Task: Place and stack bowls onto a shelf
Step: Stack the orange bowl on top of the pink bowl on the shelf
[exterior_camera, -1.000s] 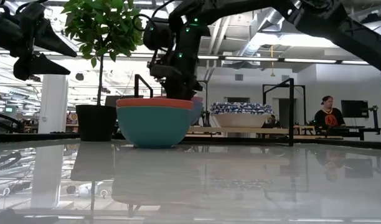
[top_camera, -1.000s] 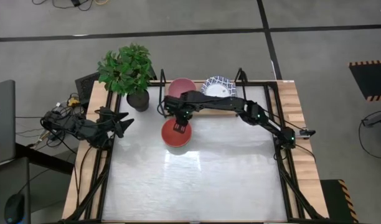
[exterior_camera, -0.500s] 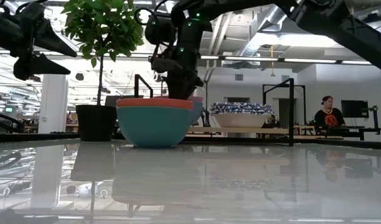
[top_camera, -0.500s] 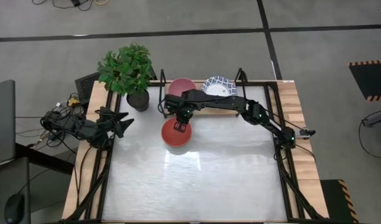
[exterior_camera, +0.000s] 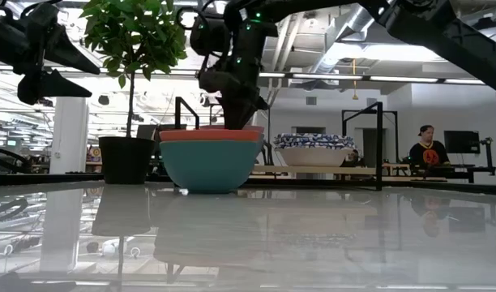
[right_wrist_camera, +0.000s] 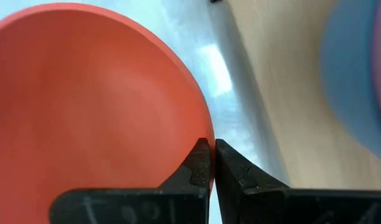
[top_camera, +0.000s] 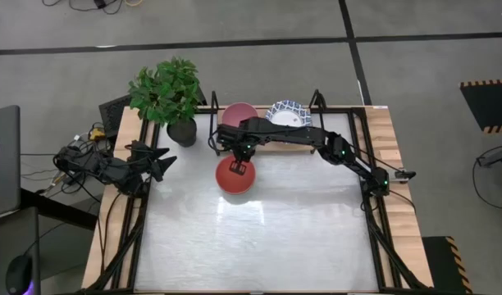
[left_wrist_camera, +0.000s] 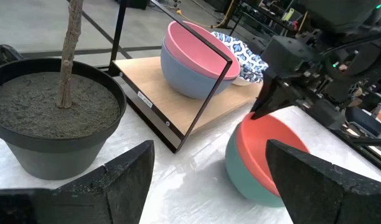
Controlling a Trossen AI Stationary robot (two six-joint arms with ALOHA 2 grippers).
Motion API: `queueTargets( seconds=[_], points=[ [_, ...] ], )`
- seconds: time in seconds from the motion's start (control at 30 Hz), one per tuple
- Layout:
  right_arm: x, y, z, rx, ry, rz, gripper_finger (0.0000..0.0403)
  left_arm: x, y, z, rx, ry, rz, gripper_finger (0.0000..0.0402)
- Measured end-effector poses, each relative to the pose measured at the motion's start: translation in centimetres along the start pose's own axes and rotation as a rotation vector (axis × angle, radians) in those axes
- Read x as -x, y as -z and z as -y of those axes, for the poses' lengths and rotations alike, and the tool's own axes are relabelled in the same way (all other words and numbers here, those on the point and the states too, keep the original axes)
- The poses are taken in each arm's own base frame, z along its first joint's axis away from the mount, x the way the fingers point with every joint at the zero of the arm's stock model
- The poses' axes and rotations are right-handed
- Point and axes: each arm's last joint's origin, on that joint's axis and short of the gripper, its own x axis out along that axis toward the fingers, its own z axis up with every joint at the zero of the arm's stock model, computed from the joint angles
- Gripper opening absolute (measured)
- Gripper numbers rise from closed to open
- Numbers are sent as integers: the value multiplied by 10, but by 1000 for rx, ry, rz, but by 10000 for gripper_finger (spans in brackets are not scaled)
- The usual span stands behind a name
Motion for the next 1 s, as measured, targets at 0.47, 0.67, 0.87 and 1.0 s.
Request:
queueTargets(
  seconds=[0.47, 0.67, 0.87, 1.0],
  points=[
    [89, 7, 24, -58, -71, 167, 26, 0, 0, 0, 3, -2, -2, 293],
    [91, 6, 29, -81, -78, 183, 26, 0, 0, 0, 3, -2, -2, 293],
    [106, 1, 50, -105, -113, 265, 26, 0, 0, 0, 4, -2, -2, 293],
    [116, -1, 81, -167, -90, 327, 26, 0, 0, 0, 4, -2, -1, 293]
  ],
)
